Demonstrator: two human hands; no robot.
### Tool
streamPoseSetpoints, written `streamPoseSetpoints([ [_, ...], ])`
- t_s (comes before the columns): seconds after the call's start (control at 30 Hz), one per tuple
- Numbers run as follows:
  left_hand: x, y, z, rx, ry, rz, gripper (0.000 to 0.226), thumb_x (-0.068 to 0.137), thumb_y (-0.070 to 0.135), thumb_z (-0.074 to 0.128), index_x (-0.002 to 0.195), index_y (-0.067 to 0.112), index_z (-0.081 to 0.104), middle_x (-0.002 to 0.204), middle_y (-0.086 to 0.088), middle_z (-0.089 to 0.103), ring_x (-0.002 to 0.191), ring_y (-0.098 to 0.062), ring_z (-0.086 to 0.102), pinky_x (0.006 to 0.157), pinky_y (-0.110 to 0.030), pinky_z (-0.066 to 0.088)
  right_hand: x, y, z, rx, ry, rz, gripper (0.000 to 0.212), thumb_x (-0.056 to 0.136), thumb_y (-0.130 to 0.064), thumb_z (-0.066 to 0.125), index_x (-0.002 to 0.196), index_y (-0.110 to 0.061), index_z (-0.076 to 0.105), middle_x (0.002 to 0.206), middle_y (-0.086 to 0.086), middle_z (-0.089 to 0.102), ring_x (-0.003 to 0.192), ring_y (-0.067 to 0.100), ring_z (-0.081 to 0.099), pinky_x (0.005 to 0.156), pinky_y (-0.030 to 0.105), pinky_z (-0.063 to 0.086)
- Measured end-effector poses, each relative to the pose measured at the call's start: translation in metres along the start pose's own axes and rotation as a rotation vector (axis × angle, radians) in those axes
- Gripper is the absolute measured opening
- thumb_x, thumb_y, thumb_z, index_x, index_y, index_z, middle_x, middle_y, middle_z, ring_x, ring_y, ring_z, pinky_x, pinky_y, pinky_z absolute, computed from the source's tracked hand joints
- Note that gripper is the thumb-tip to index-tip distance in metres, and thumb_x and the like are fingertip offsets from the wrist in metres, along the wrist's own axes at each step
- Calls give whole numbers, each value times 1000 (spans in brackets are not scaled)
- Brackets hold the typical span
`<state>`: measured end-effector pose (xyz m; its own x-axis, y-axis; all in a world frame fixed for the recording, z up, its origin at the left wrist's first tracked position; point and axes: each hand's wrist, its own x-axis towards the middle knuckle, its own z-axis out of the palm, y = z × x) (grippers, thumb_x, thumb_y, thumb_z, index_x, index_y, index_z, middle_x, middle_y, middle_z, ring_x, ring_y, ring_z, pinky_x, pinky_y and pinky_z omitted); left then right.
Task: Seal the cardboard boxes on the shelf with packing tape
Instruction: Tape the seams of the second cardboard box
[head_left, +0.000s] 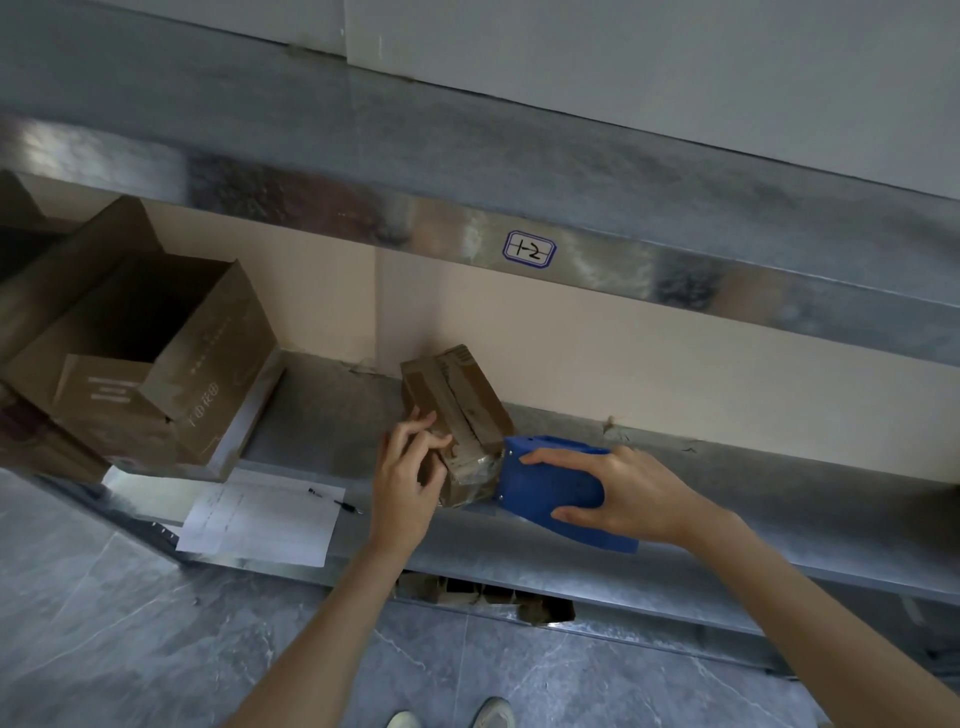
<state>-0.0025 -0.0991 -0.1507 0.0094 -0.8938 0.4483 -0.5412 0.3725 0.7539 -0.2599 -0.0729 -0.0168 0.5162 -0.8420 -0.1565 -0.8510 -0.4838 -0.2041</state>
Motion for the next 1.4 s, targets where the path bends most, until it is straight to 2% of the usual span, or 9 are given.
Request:
streamPoseSetpoints([
  [0.2, -1, 3, 4, -8, 23, 20, 13, 88, 6, 56, 98, 8, 64, 125, -2, 53, 132, -26, 50, 99, -50, 51, 0, -2, -3, 0, -10, 17, 59, 92, -51, 59, 142, -57, 29, 47, -5, 37, 46, 11, 44, 49, 15, 30],
  [0.4, -3, 3, 1, -4, -52, -21, 38, 76, -5, 67, 108, 14, 57, 133, 0, 45, 137, -27, 43, 103, -52, 47, 2, -1, -1, 7, -9, 11, 59, 92, -52, 58, 143, -56, 28, 47, -3, 39, 44, 12, 42, 48, 15, 29],
  [0.57, -6, 5, -4, 20, -158, -34, 61, 71, 2, 74, 121, 23, 46, 143, 3, 34, 139, -25, 38, 96, -50, 52, 3, 0, 0, 6, 6, 4, 59, 92, -52, 58, 141, -58, 27, 47, -4, 39, 44, 11, 42, 48, 16, 30],
  [0.7, -11, 7, -2, 0, -198, -21, 66, 73, 17, 76, 130, 18, 43, 151, -1, 27, 143, -25, 33, 107, -52, 44, 3, -2, 0, 1, -2, 7, 60, 92, -54, 56, 142, -58, 23, 52, -8, 42, 47, 7, 43, 55, 19, 40],
  [0.83, -14, 9, -2, -21, -182, 10, 65, 79, 33, 76, 133, 15, 45, 155, 0, 26, 144, -19, 32, 113, -35, 37, 3, -2, -1, 5, -43, 1, 64, 91, -58, 56, 143, -57, 18, 59, -11, 47, 51, 3, 44, 56, 19, 37],
  [1.0, -12, 14, -7, -62, -153, 14, 57, 79, 18, 82, 128, 11, 54, 154, -1, 33, 139, -11, 37, 96, 2, 34, 2, -1, -6, 63, -133, -20, 67, 93, -45, 60, 141, -59, 16, 71, -10, 52, 60, 6, 50, 60, 18, 39],
  [1.17, -6, 3, -27, -98, -234, 13, 55, 77, 12, 81, 125, 14, 55, 156, 5, 33, 141, 5, 32, 111, -7, 25, 4, -17, -20, 75, -200, -77, 69, 96, -36, 59, 144, -57, 14, 73, -27, 37, 63, -4, 44, 68, 15, 36],
  [1.3, 6, -11, -47, -89, -323, -13, 53, 77, 7, 80, 124, 16, 56, 158, 13, 32, 142, 2, 33, 117, -23, 32, 13, -36, -20, 70, -232, -115, 70, 98, -36, 56, 146, -57, 11, 86, -38, 31, 69, -8, 38, 89, 30, 43],
  [1.4, 12, -16, -52, -90, -341, -29, 55, 79, 3, 78, 126, 20, 56, 156, 19, 30, 140, 8, 30, 118, -23, 29, 18, -42, -18, 54, -200, -130, 68, 98, -39, 55, 147, -56, 11, 81, -34, 31, 67, -10, 34, 85, 29, 41],
])
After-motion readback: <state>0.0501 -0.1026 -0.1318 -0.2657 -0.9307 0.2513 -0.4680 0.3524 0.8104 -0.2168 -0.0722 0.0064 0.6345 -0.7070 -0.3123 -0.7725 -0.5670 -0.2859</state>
